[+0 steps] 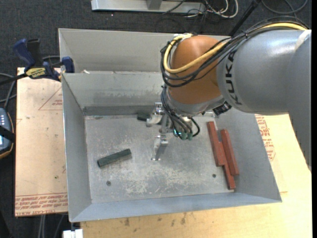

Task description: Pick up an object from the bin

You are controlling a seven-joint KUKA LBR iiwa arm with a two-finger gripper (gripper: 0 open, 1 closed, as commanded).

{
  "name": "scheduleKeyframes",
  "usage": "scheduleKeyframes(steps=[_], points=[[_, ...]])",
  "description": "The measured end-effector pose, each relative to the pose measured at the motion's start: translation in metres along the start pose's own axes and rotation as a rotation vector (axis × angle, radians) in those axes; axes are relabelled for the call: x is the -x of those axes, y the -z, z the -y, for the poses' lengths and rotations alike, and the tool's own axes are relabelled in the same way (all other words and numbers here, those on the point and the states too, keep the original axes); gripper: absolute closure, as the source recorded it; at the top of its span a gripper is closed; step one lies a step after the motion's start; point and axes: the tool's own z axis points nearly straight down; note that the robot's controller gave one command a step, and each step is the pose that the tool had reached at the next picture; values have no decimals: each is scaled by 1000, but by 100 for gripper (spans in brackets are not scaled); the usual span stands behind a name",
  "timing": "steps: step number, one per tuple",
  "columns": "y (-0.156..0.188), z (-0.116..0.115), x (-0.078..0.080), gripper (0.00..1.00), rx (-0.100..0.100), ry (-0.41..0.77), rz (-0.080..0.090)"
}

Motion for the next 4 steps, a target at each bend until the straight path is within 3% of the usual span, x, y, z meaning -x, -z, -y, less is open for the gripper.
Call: scheduleKeyframes(steps=[1, 2, 3, 4], points=[[5, 0, 2, 0, 1, -2, 8], [-27, -15, 24, 0, 0, 89, 16], [-98, -67, 3, 100, 5, 247, 27], [-98, -67, 3, 100, 5, 246, 27]])
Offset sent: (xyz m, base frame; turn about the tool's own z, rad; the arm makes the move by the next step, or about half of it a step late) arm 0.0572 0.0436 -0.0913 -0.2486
